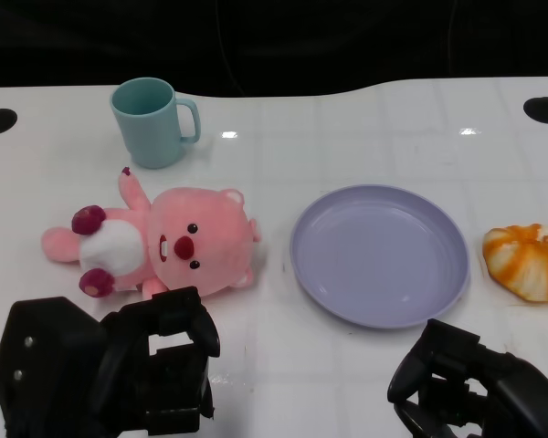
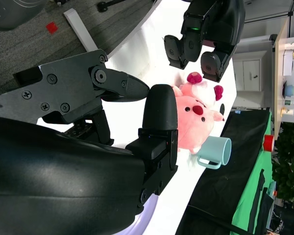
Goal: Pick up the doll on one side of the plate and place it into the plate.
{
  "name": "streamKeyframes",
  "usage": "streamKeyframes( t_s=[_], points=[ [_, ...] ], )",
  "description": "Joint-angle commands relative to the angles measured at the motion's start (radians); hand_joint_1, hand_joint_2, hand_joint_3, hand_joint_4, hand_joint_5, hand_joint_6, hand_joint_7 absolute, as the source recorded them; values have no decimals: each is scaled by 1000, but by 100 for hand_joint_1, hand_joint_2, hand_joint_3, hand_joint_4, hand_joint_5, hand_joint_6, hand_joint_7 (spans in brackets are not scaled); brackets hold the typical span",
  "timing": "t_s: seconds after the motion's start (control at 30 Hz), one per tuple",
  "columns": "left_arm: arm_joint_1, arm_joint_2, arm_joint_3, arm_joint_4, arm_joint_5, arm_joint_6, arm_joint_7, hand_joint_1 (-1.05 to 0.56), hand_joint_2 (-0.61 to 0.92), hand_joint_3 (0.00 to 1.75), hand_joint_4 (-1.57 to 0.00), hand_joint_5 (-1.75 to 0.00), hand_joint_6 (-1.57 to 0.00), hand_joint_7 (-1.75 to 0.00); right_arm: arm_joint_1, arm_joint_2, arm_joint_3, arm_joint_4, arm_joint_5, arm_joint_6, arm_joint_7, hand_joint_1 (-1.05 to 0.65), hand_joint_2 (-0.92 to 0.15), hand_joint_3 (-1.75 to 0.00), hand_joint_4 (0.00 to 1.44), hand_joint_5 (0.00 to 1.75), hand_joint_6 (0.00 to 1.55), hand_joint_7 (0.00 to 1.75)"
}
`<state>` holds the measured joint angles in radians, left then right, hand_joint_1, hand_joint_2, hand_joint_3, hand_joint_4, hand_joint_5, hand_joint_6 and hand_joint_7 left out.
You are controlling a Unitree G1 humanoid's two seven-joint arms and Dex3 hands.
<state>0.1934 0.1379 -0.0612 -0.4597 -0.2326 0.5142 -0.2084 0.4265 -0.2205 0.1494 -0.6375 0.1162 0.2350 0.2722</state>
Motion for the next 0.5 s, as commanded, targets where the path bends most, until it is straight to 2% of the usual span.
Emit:
streamKeyframes(
  t_s=[0.03,0.5],
  points=[
    [-4,11,7,0,2,-4,-2,-3,42,147,-91,-175,-80,-170,0,-5,-7,-2,4,-2,0,-23,-87,-62,65,175,47,164],
    [-8,10,10,10,2,-15,-3,-3,42,146,-92,-175,-80,-169,-4,-6,-6,2,0,-4,0,-24,-86,-63,65,175,46,164]
  ],
)
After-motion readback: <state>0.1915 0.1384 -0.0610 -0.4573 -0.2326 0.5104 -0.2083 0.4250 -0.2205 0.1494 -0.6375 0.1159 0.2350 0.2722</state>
